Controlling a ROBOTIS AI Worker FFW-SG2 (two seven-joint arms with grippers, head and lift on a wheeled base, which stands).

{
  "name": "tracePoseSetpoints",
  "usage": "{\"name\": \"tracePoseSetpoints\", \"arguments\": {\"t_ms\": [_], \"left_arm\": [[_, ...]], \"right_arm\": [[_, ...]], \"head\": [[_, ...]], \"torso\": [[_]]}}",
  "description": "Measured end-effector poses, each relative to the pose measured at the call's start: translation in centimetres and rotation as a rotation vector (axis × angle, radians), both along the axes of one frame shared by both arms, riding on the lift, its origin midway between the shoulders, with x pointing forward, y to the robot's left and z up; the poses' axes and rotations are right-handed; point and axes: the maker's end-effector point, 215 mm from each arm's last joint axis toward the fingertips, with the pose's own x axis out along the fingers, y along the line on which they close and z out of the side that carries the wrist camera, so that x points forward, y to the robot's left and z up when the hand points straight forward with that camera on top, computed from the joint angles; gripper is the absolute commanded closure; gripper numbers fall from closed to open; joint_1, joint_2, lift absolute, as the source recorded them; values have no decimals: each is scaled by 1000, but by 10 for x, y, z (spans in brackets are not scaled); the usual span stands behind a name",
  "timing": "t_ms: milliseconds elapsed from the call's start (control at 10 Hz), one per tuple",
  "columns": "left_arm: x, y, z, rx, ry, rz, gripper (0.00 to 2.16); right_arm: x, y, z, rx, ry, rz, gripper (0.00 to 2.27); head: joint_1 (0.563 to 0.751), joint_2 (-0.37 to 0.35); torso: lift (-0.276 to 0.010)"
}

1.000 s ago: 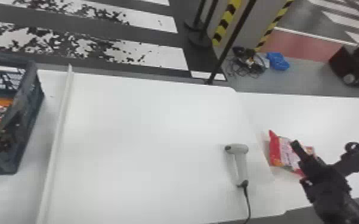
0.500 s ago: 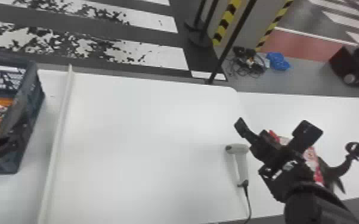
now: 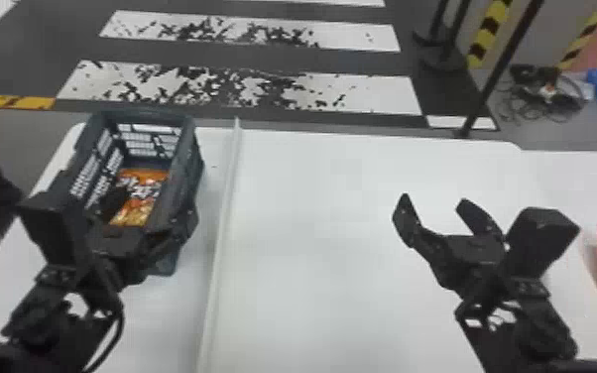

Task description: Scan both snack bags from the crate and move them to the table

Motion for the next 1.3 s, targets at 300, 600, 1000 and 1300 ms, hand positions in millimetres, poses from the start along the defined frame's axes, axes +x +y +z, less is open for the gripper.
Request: {"name": "tracePoseSetpoints", "arguments": {"t_ms": [300,600,1000,1300], "left_arm": [[-14,4,-5,-3,19,16,73],[2,50,28,15,-26,77,76],[58,87,29,16,41,130,83],[87,100,0,-17,163,149,90]], "right_arm": [[-7,28,-1,-36,-48,8,76],[-12,29,-6,-43,-42,11,76],[-28,27,-6,-69,-47,11,76],[-33,25,-13,-85,-30,12,76]], "head": [[695,54],[695,107],[695,151],[695,160]], "torso": [[-87],[-87],[-87],[-87]]}}
